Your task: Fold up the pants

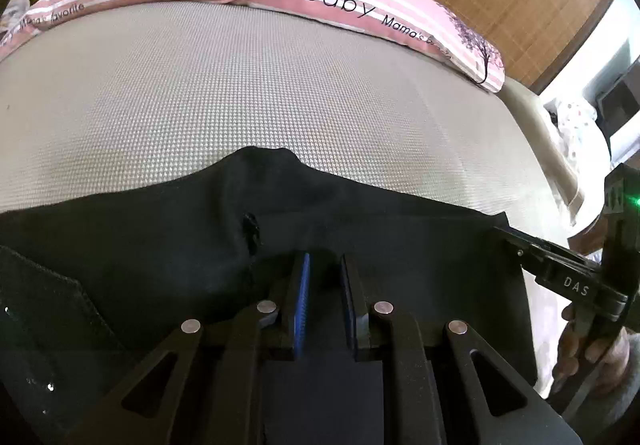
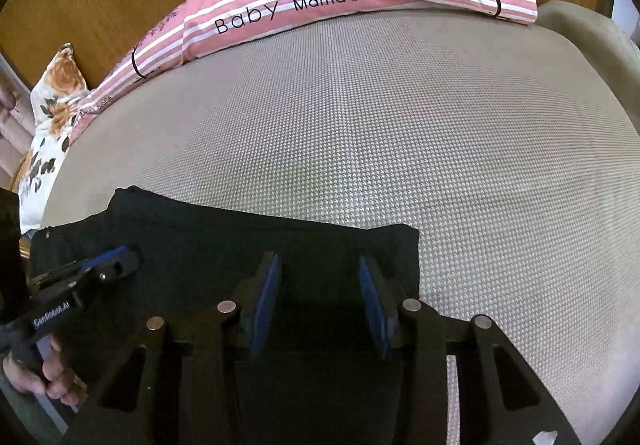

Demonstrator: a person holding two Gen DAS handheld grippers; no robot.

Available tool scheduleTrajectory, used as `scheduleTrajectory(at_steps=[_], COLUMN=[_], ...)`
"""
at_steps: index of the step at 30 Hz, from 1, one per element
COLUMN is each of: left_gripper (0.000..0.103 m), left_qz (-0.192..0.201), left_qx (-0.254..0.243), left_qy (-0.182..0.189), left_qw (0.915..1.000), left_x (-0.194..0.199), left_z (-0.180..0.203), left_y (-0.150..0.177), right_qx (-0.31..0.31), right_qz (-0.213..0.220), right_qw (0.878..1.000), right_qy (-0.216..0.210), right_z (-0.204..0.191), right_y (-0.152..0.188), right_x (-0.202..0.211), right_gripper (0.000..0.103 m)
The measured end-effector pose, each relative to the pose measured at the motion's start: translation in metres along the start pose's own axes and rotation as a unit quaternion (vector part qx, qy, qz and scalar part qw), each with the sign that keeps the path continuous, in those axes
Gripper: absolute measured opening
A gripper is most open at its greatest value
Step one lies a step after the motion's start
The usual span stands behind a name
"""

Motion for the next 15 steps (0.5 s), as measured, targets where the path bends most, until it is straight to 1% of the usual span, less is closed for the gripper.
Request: scheduleTrajectory(at_steps=[2, 4, 8, 10, 11, 15], left_gripper=[0.017, 0.017, 0.018, 0.018, 0.018, 0.018], left_qz=[-0.002, -0.004, -0.019, -0.026, -0.025, -0.014], left_qx=[-0.013, -0.023, -0.039, -0.047, -0.05, -0.044], left_qy=[-0.01, -0.01, 0.004, -0.001, -0.002, -0.001], left_qw=[0.9999, 0.9997, 0.999, 0.9986, 0.9985, 0.9989], left_x=[0.008, 0.016, 0.037, 0.044, 0.049, 0.064], left_z=[0.003, 0.008, 0.018, 0.02, 0.022, 0.023], left_y=[0.005, 0.012, 0.048, 0.067, 0.078, 0.105], right_qx=[-0.004, -0.006, -0.011, -0.008, -0.005, -0.002], right_qz=[-0.004, -0.014, -0.03, -0.033, -0.034, -0.043], right_qw=[1.0, 1.0, 0.999, 0.999, 0.999, 0.999], right_qy=[-0.004, -0.013, -0.016, -0.012, -0.01, -0.008], right_z=[0.0, 0.0, 0.008, 0.014, 0.017, 0.021], right_y=[0.004, 0.014, 0.046, 0.064, 0.072, 0.104], right_x=[0.005, 0.012, 0.023, 0.03, 0.034, 0.046], right_gripper=[0.038, 0.038, 0.038, 0.038, 0.038, 0.038])
Point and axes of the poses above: each gripper's, at about its wrist camera, not at the fingertips, and x roughly against the way its jaws point, z to its right, y to its underside, the point moved 9 cm from there along -x, roughly the way its jaws point, and after that the axes turned 14 degrees about -x, right-handed, at the moved point
